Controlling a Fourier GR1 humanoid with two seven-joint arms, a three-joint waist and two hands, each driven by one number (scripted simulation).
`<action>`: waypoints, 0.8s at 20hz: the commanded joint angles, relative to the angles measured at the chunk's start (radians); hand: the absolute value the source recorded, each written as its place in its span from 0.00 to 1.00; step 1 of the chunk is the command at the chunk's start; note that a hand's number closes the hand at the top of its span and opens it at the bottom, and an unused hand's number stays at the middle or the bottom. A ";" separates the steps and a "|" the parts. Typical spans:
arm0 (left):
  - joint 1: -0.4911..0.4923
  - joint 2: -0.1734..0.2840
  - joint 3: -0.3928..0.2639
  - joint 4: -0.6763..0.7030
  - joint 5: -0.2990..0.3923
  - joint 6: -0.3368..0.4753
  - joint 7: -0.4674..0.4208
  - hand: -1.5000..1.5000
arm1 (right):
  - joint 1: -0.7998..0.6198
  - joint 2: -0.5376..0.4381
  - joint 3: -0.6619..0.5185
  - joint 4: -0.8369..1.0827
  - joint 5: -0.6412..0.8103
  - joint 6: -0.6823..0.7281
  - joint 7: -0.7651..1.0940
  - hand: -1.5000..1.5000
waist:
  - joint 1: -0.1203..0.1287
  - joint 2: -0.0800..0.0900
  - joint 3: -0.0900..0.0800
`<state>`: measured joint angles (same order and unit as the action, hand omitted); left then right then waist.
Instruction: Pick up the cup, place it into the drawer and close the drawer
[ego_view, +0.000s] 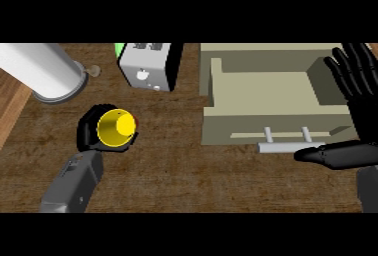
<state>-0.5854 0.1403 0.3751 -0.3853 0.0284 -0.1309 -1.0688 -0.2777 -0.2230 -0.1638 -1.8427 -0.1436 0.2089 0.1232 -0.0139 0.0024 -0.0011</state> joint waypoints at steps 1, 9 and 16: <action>-0.098 -0.019 -0.046 -0.081 -0.004 -0.058 0.068 1.00 | 0.019 0.007 0.012 -0.004 0.013 -0.005 0.010 0.00 | 0.013 -0.007 0.002; -0.215 -0.133 -0.146 -0.334 -0.001 0.013 0.337 1.00 | 0.006 0.010 0.015 -0.006 0.045 -0.030 0.012 0.00 | 0.032 -0.015 0.003; -0.396 -0.140 -0.286 -0.400 0.097 0.201 0.571 1.00 | 0.003 -0.005 -0.012 0.025 0.021 -0.002 -0.030 0.00 | 0.004 -0.005 0.002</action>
<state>-0.8942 0.0098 0.1533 -0.7519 0.0805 -0.0096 -0.6155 -0.2625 -0.2222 -0.1736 -1.8248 -0.1187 0.2002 0.0947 -0.0015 -0.0060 0.0010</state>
